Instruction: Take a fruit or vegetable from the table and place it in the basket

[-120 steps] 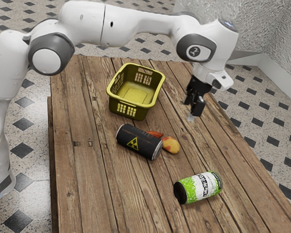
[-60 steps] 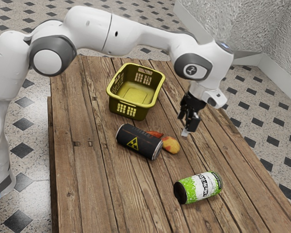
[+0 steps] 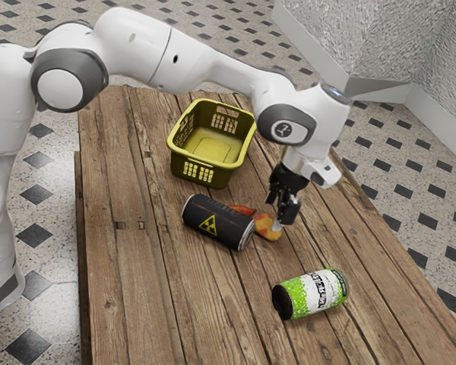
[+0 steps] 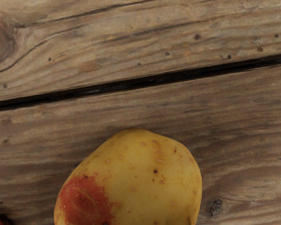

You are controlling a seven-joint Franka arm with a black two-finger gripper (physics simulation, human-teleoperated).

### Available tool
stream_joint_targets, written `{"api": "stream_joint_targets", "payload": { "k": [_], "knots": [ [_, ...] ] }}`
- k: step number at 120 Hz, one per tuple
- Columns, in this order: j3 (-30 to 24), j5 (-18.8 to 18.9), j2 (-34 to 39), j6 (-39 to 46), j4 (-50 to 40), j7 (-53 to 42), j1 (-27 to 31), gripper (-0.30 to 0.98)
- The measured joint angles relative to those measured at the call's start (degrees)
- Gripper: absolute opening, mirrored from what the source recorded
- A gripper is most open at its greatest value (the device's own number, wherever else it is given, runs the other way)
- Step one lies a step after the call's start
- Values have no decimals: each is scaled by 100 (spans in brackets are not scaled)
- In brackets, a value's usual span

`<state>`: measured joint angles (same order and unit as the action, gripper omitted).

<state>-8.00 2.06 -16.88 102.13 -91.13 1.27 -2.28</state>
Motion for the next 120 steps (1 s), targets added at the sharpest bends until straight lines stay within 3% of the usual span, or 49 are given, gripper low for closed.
{"api": "stream_joint_targets", "payload": {
  "k": [120],
  "knots": [
    [27,-82,-337,376,-143,96,9,66]
  ]
}}
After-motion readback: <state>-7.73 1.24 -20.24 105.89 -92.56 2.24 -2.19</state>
